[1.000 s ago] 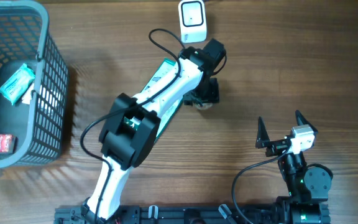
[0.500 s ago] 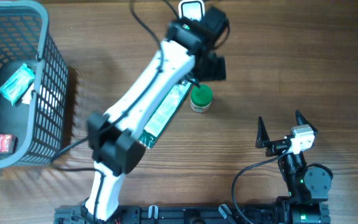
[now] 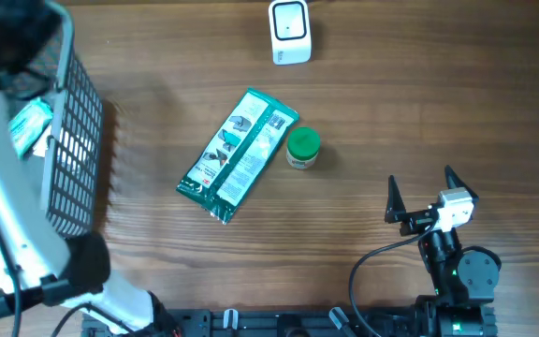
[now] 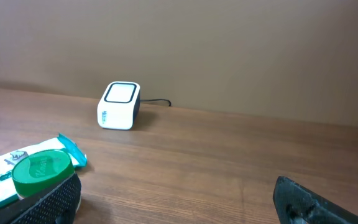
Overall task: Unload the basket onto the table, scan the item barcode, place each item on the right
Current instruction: 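Grasp the green-lid jar in the basket and place it on the table, then take the white Hansaplast box from the basket and set it on the table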
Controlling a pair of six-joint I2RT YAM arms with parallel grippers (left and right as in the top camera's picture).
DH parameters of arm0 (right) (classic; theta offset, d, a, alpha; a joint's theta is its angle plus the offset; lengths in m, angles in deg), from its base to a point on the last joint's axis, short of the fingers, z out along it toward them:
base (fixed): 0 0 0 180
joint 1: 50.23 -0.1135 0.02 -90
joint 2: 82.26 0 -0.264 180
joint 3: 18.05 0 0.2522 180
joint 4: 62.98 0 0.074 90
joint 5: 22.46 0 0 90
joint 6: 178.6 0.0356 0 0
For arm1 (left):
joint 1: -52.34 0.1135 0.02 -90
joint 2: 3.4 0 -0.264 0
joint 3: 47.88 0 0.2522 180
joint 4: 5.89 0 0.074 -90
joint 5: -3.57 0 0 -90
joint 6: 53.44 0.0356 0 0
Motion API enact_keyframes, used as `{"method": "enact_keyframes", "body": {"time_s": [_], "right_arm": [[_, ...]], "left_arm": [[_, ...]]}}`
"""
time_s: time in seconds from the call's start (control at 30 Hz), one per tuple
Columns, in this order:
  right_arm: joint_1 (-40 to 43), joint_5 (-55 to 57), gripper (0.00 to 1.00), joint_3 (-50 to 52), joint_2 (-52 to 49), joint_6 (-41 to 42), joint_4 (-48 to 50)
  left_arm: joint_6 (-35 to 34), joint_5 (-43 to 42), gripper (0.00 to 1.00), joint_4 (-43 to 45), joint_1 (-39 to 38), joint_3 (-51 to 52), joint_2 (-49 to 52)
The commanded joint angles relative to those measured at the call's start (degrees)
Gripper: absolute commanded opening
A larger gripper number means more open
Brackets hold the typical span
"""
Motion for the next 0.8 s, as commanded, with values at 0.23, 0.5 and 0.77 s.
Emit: {"method": "enact_keyframes", "body": {"time_s": [0.23,0.5,0.77], "right_arm": [[-0.2,0.5,1.00,0.1,0.1,-0.7,0.1],[-0.2,0.5,1.00,0.1,0.1,-0.7,0.1],[-0.2,0.5,1.00,0.1,0.1,-0.7,0.1]], "left_arm": [[-2.9,-3.9,1.00,-2.1,12.9,9.3,11.4],[-3.4,-4.6,1.00,5.0,11.2,25.5,19.5],[-3.4,-9.4,1.00,18.9,11.1,41.1,19.6]]}}
